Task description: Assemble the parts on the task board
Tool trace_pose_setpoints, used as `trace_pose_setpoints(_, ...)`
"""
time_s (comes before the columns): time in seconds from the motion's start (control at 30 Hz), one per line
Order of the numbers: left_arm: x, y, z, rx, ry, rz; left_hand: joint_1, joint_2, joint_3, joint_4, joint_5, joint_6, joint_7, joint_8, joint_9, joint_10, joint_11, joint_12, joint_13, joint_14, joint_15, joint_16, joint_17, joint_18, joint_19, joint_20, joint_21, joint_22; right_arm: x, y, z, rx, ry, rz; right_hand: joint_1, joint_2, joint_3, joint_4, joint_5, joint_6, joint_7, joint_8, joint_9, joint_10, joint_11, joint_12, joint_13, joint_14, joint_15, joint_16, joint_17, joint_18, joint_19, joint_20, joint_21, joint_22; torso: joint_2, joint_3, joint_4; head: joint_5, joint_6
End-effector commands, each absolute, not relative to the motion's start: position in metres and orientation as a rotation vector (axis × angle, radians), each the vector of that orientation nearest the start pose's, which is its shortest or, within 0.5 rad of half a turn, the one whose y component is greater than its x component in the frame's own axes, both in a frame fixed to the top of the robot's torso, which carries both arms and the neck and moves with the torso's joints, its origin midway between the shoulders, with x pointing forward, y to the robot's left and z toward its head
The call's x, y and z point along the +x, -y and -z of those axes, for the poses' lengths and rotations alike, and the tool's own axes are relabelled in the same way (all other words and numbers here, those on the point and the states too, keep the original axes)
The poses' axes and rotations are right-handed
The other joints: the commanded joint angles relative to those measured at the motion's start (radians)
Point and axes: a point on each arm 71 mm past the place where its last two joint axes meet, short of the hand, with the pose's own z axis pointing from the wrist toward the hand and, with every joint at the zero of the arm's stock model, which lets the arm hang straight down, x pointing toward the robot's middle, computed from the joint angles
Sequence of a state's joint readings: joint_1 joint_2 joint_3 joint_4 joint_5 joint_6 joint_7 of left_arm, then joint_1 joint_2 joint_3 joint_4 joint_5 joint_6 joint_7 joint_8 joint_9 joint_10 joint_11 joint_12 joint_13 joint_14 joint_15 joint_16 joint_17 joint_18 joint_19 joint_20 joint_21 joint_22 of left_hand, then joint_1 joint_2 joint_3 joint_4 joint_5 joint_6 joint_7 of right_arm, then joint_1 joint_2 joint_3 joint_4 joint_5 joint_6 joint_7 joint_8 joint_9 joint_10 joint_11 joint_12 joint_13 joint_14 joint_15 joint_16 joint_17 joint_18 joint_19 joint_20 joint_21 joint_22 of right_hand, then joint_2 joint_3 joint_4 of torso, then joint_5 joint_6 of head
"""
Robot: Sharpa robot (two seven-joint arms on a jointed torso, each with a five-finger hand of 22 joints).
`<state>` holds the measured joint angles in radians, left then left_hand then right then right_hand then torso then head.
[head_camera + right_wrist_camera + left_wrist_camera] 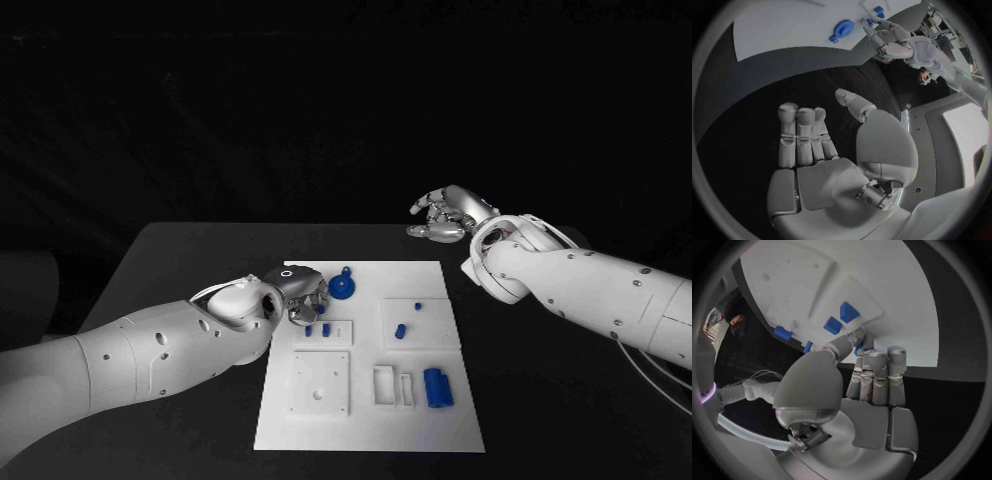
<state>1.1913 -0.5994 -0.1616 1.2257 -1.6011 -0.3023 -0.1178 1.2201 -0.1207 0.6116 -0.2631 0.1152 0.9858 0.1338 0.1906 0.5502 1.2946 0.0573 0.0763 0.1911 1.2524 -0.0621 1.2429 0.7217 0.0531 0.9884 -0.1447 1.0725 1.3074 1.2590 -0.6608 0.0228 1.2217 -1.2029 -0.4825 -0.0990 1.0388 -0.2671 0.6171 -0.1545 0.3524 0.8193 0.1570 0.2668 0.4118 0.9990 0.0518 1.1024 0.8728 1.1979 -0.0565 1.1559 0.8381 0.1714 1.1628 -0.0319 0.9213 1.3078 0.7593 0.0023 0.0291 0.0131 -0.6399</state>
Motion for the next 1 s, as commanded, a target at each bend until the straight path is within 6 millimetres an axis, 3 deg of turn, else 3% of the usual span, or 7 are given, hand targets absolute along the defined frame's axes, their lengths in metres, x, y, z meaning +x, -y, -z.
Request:
trace_pose_setpoints(0.03,0.514,-0.158,0.248,0.358,-1.731,0.493,0.000,-0.015,0.005,-0.003,-0.004,-0.011,0.006,-0.004,-0.003,-0.008,0.001,-0.007,-0.001,0.000,0.007,-0.004,-0.002,0.087,0.004,-0.011,-0.006,0.000,0.558,0.207,0.142,0.209,-1.469,-0.655,0.002,0.009,-0.003,-0.006,0.005,-0.003,0.007,0.007,0.001,-0.007,-0.002,0.005,-0.001,-0.002,-0.004,-0.003,-0.001,0.090,0.000,0.000,-0.005,0.003,0.000,0.0002,-0.0005,0.000,0.000)
trace_pose_setpoints(0.4,0.515,-0.161,0.247,0.344,-1.727,0.481,0.005,-0.036,0.003,0.002,-0.008,-0.058,-0.001,-0.022,-0.016,-0.028,0.008,-0.010,-0.006,-0.004,0.014,-0.007,-0.003,0.091,0.003,-0.003,-0.010,-0.001,0.558,0.207,0.142,0.209,-1.469,-0.655,0.002,0.009,-0.003,-0.007,0.005,-0.003,0.007,0.007,0.001,-0.008,-0.002,0.005,-0.002,-0.002,-0.004,-0.004,-0.002,0.090,0.000,0.000,-0.005,0.004,0.000,0.0004,-0.0003,0.000,0.001)
trace_pose_setpoints(1.0,0.521,-0.178,0.247,0.311,-1.719,0.436,0.013,-0.041,0.006,0.003,-0.007,-0.062,0.004,-0.021,-0.017,-0.036,0.011,-0.010,-0.008,-0.007,0.016,-0.009,-0.004,0.093,0.000,0.000,-0.013,-0.001,0.559,0.209,0.142,0.208,-1.468,-0.650,0.002,0.009,-0.003,-0.007,0.005,-0.004,0.007,0.006,0.001,-0.008,-0.002,0.005,-0.003,-0.002,-0.004,-0.004,-0.002,0.090,0.000,0.000,-0.006,0.004,0.000,-0.0007,0.0001,-0.001,0.002)
